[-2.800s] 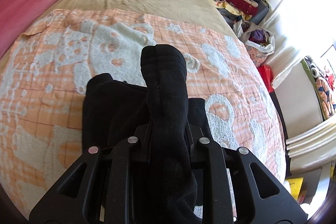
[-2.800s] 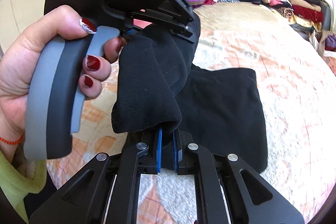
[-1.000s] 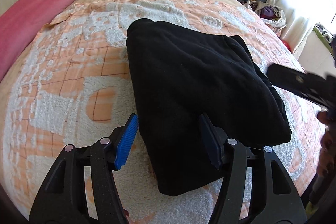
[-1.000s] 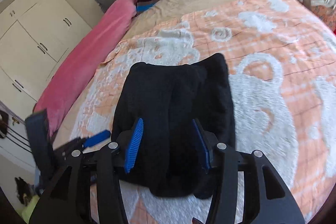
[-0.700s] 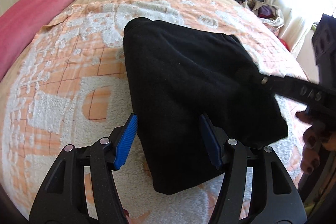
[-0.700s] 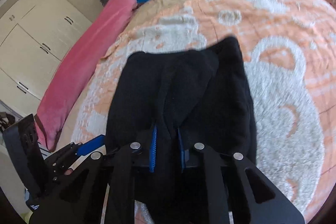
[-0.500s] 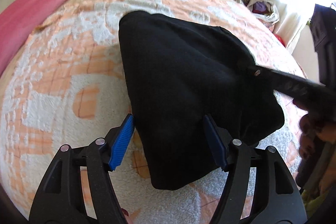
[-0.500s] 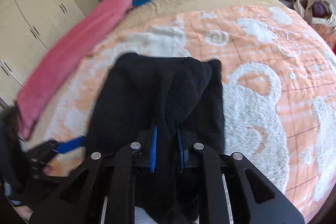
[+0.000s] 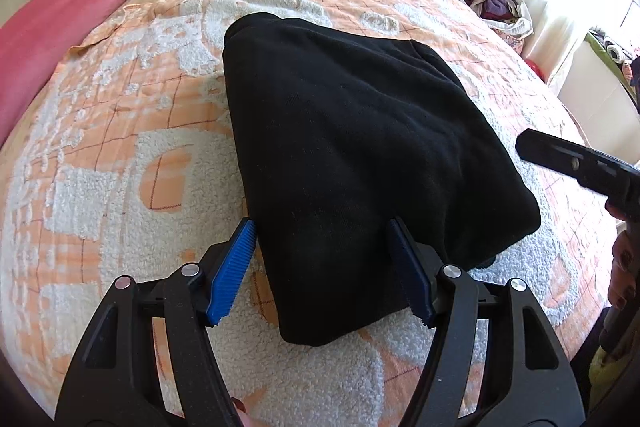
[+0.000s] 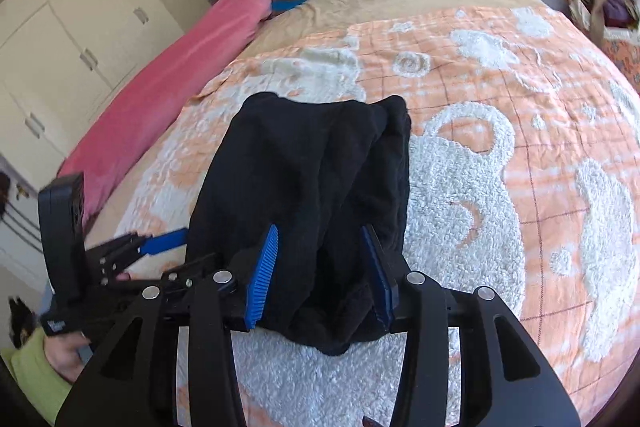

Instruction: Fold small clothes

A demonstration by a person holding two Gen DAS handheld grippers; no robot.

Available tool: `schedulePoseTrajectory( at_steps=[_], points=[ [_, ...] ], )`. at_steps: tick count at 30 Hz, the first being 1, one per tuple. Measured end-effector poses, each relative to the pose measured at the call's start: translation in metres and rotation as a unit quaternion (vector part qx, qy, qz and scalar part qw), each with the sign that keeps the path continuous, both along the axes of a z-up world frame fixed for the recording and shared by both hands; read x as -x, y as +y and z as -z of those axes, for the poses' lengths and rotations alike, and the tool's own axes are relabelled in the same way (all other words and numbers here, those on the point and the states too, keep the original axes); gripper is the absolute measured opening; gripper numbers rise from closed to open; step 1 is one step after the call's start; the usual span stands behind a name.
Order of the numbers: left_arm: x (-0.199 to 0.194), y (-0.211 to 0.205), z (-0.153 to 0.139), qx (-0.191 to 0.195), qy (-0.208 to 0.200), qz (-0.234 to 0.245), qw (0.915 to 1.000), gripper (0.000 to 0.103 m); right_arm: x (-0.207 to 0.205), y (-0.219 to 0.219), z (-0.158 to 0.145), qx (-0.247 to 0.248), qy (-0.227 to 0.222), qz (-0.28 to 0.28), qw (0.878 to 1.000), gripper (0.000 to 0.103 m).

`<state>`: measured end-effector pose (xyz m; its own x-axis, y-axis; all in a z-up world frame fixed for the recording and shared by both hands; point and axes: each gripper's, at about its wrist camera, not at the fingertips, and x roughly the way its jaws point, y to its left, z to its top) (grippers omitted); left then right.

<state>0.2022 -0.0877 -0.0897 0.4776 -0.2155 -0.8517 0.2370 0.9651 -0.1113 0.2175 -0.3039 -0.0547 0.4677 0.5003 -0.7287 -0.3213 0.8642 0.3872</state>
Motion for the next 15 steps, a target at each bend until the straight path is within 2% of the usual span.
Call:
schedulePoseTrajectory(
  at_steps=[2, 5, 6, 7, 10, 15],
  points=[
    [0.001, -0.001, 0.0, -0.002, 0.0, 0.002, 1.0, 0.06, 0.003, 0.008, 0.004, 0.004, 0.009, -0.026, 1.0, 0.042],
    [0.003, -0.001, 0.002, -0.003, 0.003, 0.002, 1.0, 0.06, 0.001, 0.015, 0.019, 0.03, 0.033, -0.031, 0.999, 0.042],
    [0.003, -0.001, 0.004, -0.005, 0.005, 0.002, 1.0, 0.06, 0.0, 0.017, 0.022, 0.036, 0.038, -0.031, 0.998, 0.034],
    [0.004, -0.002, 0.005, -0.006, 0.007, 0.002, 1.0, 0.06, 0.0, 0.018, 0.024, 0.036, 0.045, -0.034, 0.998, 0.011],
    [0.005, -0.002, 0.004, -0.003, 0.009, 0.003, 1.0, 0.06, 0.008, 0.014, 0.02, 0.038, 0.042, -0.025, 0.998, 0.011],
    [0.003, -0.001, 0.006, 0.0, 0.013, 0.001, 0.9999, 0.061, 0.009, 0.01, 0.032, 0.08, 0.058, -0.009, 0.995, 0.011]
  ],
)
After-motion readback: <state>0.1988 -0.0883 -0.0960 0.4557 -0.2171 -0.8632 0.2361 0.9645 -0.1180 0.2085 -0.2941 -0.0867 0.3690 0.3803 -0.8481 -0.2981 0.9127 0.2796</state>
